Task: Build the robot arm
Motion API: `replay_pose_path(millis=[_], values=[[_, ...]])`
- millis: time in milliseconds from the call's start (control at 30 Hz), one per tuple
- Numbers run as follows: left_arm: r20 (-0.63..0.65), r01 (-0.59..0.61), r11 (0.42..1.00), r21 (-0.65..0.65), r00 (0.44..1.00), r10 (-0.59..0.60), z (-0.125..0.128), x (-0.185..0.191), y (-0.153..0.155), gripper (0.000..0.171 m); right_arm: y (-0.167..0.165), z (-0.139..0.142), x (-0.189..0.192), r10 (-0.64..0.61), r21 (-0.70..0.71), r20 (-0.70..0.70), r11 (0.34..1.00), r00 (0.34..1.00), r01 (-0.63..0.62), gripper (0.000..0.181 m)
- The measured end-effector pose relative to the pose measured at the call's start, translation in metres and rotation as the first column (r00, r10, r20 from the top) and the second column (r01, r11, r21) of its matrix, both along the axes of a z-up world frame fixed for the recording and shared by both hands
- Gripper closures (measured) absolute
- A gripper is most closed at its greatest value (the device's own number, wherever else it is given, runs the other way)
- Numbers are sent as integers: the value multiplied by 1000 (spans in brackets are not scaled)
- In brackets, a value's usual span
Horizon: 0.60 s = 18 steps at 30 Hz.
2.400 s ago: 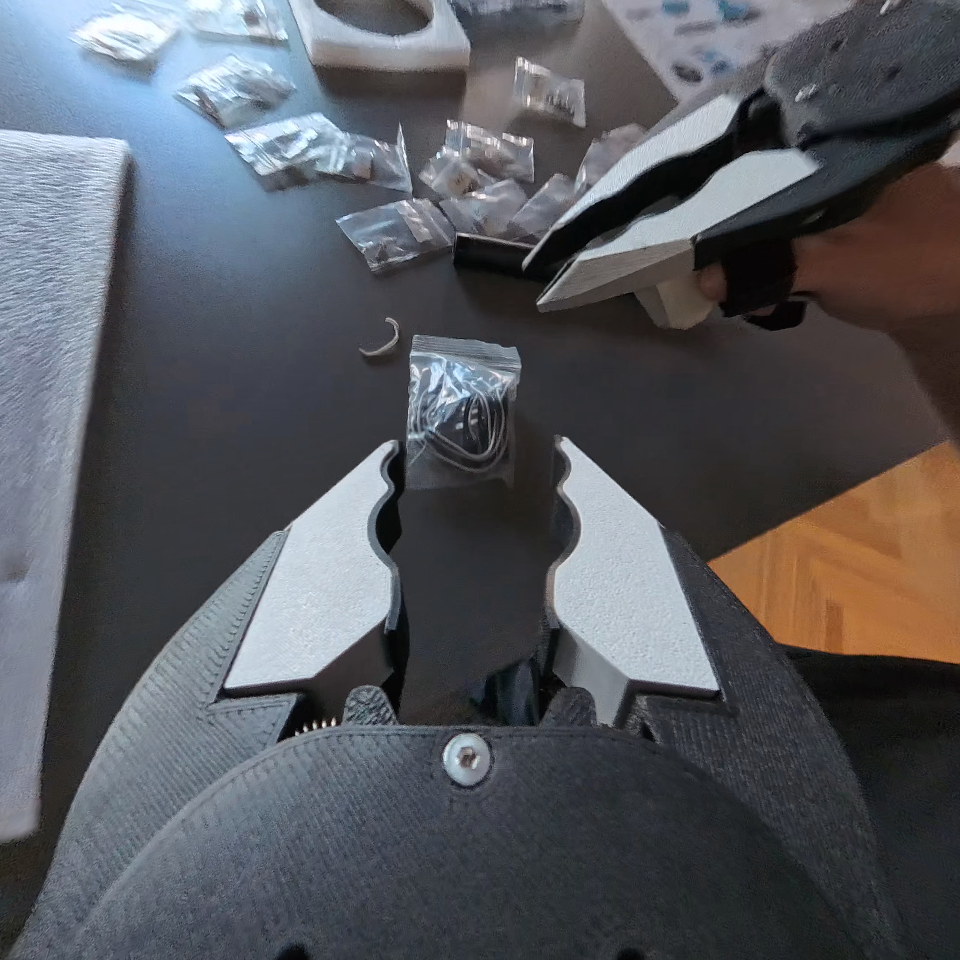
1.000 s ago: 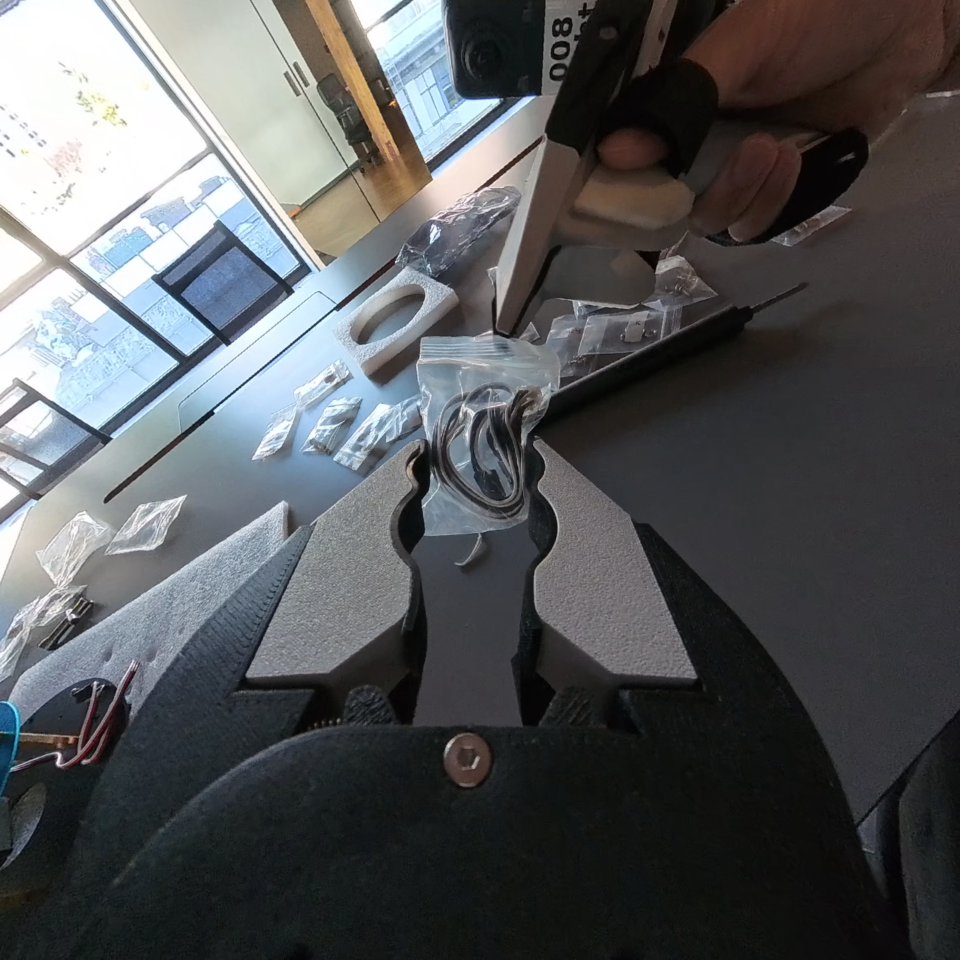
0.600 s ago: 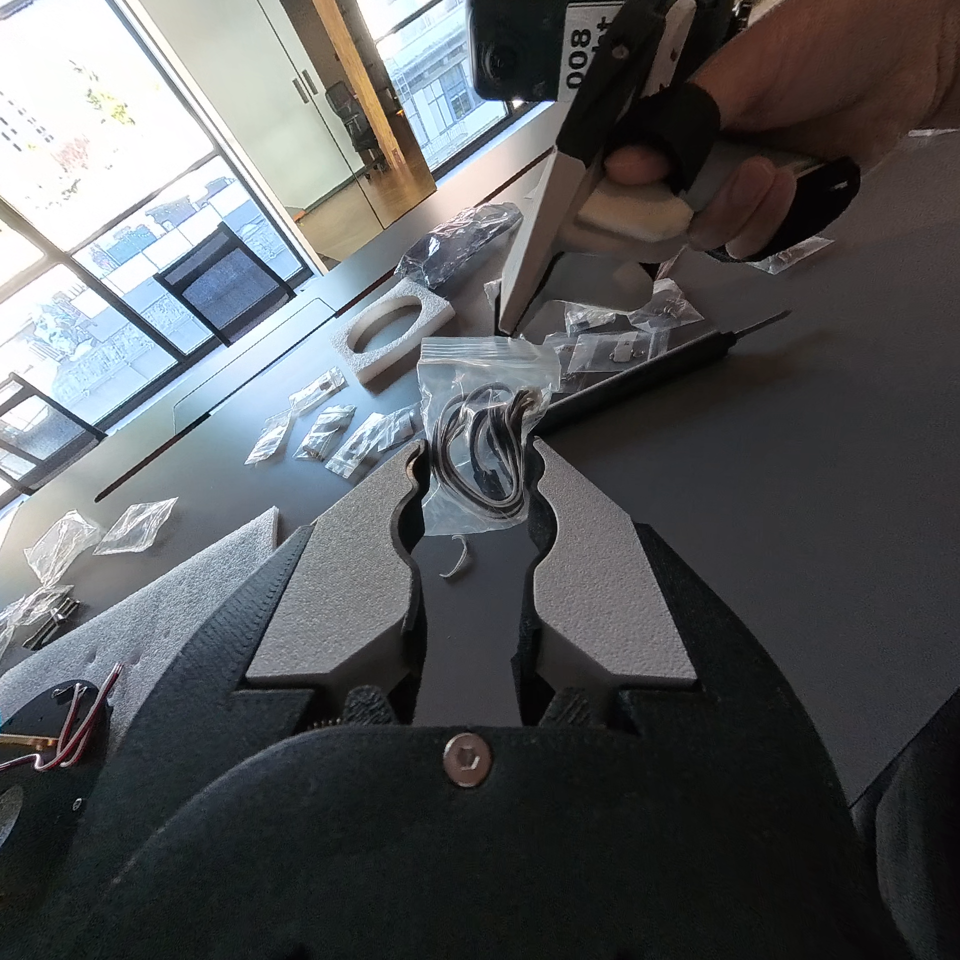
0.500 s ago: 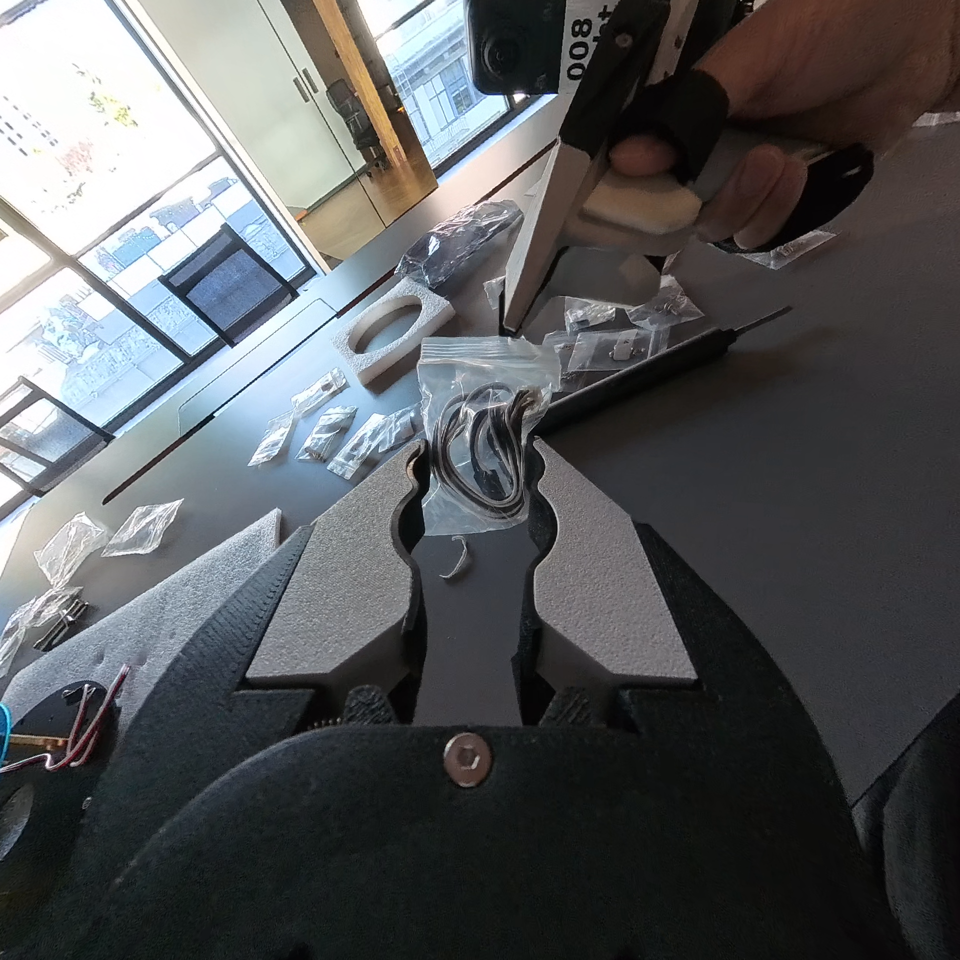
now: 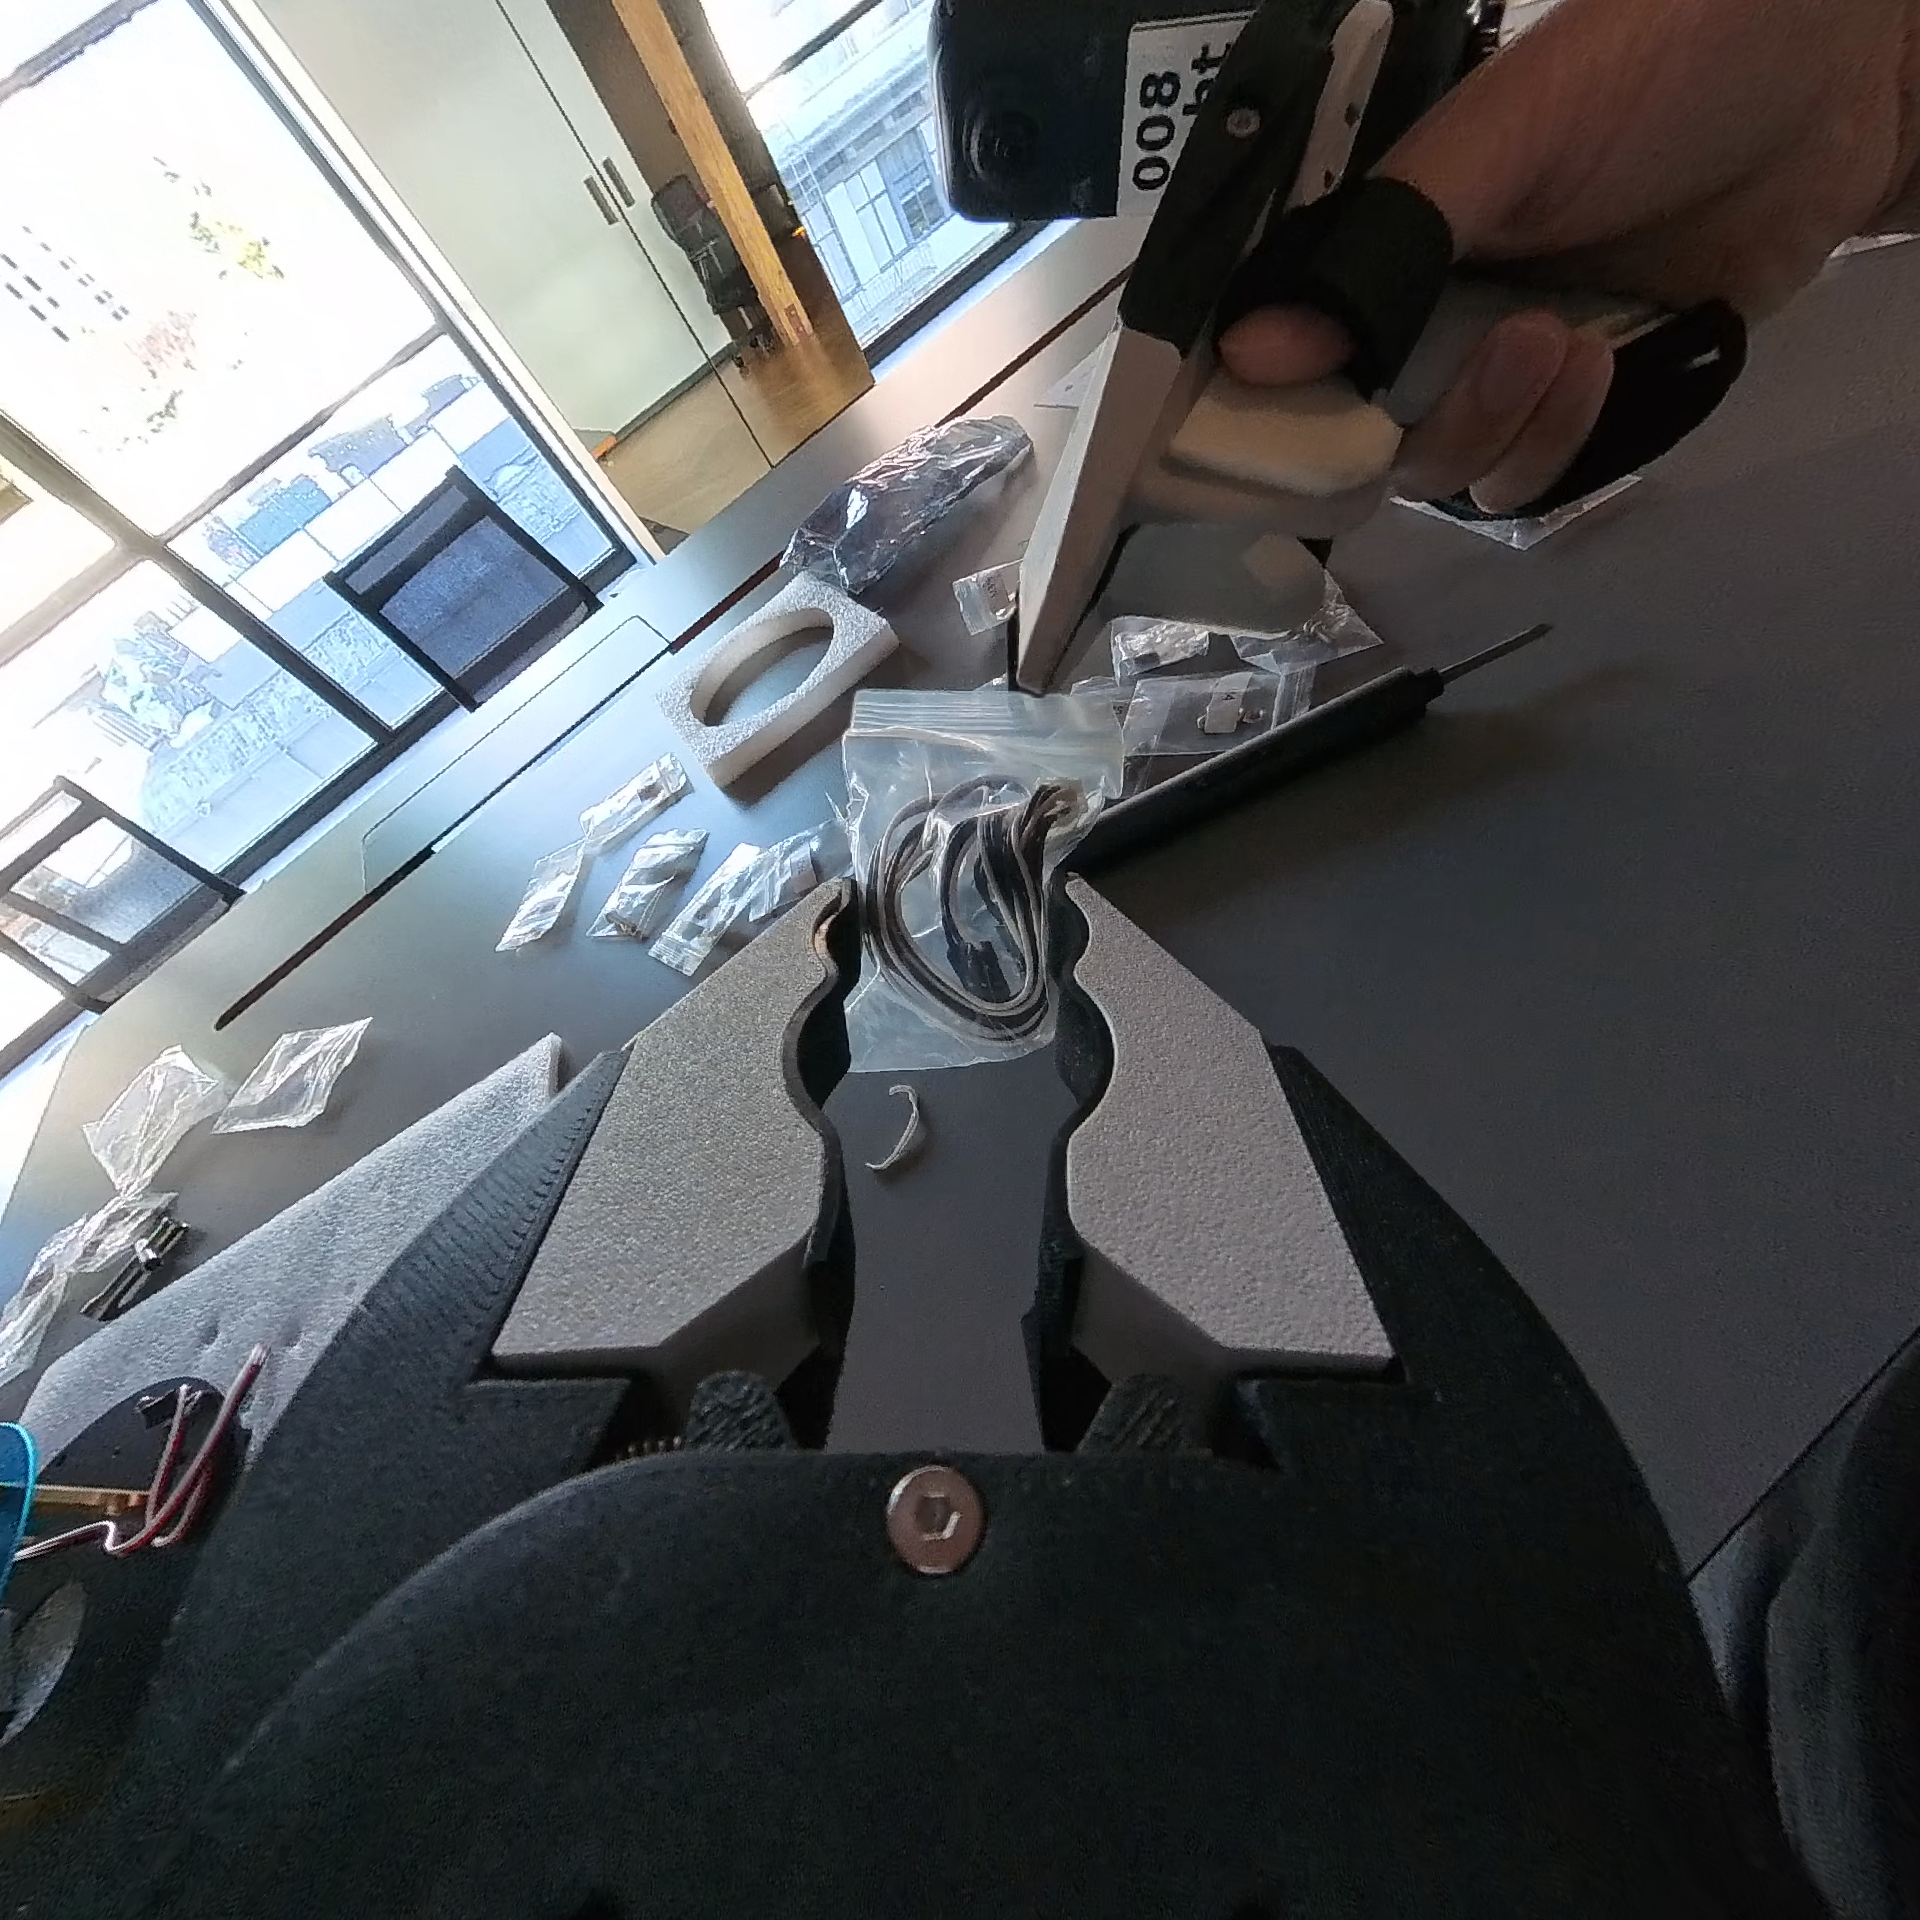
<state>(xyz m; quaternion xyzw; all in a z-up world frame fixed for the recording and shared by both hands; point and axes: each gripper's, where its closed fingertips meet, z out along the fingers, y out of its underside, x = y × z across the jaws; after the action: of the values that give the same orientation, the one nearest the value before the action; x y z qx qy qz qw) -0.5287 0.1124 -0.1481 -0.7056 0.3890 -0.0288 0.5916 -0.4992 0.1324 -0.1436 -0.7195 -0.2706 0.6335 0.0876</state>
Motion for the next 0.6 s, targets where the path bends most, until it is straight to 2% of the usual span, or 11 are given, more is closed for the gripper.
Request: replay_pose_path(millis=[400, 600], values=[[-52, 37, 998, 55, 998, -34, 1, 4, -4, 141, -12, -15, 4, 76, -46, 60, 996, 995, -73, 181], [-17, 53, 999, 9, 998, -53, -6, 6, -3, 138, -16, -4, 5, 101, -68, -18, 992, 995, -102, 181]])
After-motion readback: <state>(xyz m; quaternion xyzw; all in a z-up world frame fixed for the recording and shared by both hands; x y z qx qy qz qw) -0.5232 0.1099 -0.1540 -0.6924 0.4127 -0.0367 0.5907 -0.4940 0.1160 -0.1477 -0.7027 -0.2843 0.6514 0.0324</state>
